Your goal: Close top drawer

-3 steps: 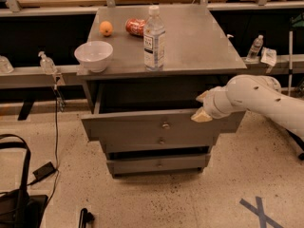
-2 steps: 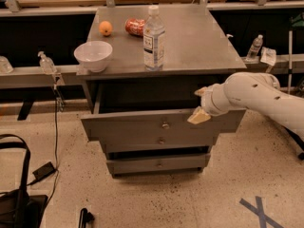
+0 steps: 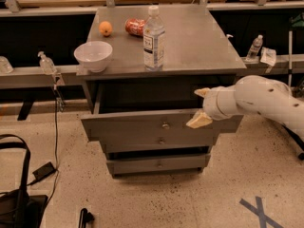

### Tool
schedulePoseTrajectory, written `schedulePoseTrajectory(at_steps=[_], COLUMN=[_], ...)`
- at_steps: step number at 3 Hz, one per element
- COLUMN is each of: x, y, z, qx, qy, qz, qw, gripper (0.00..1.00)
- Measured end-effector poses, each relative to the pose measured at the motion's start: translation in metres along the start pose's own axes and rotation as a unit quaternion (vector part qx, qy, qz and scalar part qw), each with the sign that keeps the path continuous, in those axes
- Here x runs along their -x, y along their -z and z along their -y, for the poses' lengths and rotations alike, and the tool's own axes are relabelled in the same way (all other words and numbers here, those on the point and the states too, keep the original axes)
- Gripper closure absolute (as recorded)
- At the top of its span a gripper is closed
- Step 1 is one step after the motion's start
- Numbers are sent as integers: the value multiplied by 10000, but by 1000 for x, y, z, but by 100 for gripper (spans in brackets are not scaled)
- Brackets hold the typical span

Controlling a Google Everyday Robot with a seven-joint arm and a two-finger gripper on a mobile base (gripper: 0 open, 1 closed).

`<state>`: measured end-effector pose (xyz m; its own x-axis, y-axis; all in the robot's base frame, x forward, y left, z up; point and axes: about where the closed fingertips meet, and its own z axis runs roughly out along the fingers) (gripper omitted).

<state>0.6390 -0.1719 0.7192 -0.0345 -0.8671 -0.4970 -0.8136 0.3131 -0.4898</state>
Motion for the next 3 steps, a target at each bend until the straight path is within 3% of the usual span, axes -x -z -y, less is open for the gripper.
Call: schedulePoseTrajectory(at_steps=[1, 2, 3], x=[9, 10, -1], y=[18, 35, 25], z=[-48, -85, -103], qx=[192, 352, 725], qy=[-456, -838, -1227], qz=[940, 1692, 1941], qw=[9943, 9814, 9706], gripper=[49, 80, 99])
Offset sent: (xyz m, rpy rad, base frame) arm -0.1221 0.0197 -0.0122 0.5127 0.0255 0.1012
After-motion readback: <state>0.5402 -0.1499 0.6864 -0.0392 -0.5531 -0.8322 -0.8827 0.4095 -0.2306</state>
